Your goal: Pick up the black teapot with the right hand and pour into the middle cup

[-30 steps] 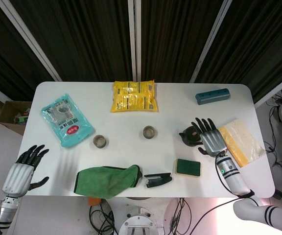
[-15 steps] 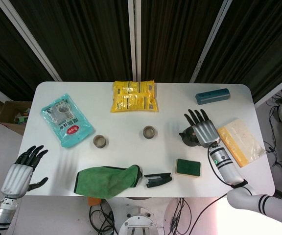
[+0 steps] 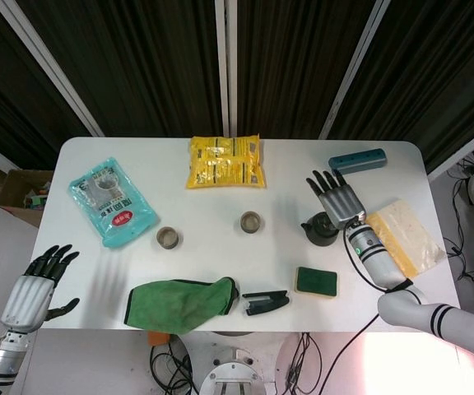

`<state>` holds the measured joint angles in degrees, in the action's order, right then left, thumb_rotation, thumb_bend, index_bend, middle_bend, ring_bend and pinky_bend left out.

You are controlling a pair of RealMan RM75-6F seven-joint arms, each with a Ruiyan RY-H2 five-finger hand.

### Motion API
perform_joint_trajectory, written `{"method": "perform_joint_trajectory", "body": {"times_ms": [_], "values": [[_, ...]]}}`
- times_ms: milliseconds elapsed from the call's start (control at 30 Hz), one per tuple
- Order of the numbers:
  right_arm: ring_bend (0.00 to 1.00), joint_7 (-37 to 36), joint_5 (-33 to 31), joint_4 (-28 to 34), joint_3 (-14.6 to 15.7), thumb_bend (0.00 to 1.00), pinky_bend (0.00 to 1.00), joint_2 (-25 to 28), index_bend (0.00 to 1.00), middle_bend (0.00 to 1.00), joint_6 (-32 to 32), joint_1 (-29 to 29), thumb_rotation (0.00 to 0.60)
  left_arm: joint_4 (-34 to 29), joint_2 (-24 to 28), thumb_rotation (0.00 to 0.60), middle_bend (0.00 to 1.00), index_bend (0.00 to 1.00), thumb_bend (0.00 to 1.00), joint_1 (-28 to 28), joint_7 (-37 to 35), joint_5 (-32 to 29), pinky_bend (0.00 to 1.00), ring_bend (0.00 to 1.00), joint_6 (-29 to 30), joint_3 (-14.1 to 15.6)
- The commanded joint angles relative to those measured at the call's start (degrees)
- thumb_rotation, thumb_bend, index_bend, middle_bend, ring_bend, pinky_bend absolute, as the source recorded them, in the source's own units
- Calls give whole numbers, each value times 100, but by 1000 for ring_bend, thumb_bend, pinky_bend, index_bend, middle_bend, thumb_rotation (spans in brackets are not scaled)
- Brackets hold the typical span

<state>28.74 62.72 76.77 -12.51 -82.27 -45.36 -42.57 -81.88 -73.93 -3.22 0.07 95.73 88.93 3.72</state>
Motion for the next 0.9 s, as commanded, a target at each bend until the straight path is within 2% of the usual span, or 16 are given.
{"method": "perform_joint_trajectory", "body": {"times_ms": [33,433,733,900], "values": [[0,16,-107,-102,-16,183,0,-23,0,0,118,-138,600,-8,6,600,88,156,129,2,2,-20,213,73,-5,-9],[0,38,-338,-219,199,176,0,-22,0,0,389,-419,600,45,-4,600,88,155,129,7,-63,-94,213,73,-54,-21],[0,412,-831,421,569,176,0,623,0,0,501,-413,600,114,-41,600,88,156,129,23,-97,-105,213,73,-61,-8],[0,328,-1257,894,644,170,0,1115,0,0,676,-470,600,121,-50,600,88,156,129,27,-78,-86,213,73,-56,4]]}}
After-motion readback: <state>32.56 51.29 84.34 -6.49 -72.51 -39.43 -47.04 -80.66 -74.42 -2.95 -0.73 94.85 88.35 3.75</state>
